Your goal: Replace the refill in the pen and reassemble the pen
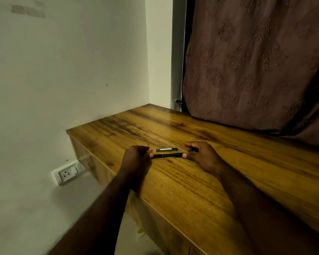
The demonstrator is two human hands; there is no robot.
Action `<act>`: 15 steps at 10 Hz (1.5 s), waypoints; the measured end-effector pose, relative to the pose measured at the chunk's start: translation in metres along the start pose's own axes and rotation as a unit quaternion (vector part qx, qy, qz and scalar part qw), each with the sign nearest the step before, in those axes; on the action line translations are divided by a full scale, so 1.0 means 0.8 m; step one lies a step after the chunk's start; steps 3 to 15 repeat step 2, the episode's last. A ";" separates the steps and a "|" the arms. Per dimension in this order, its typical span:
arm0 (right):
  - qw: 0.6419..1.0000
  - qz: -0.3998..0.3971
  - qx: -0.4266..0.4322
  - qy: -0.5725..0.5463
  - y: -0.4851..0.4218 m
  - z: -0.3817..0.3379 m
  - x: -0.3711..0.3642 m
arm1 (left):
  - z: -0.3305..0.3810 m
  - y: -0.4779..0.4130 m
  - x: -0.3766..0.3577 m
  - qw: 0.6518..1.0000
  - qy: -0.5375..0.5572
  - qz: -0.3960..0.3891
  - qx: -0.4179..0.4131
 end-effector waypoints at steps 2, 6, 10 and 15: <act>0.996 0.089 0.006 -0.017 -0.002 -0.005 0.000 | 0.001 -0.002 0.004 0.993 0.109 0.018 0.045; 0.996 0.089 0.006 -0.017 -0.002 -0.005 0.000 | 0.001 -0.002 0.004 0.993 0.109 0.018 0.045; 0.996 0.089 0.006 -0.017 -0.002 -0.005 0.000 | 0.001 -0.002 0.004 0.993 0.109 0.018 0.045; 0.996 0.089 0.006 -0.017 -0.002 -0.005 0.000 | 0.001 -0.002 0.004 0.993 0.109 0.018 0.045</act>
Point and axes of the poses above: each hand's wrist, its own y-axis away from the middle knuckle, its own x-axis out of the back of the hand, z = x × y, the point moved 3 cm from there along -y, towards the middle knuckle
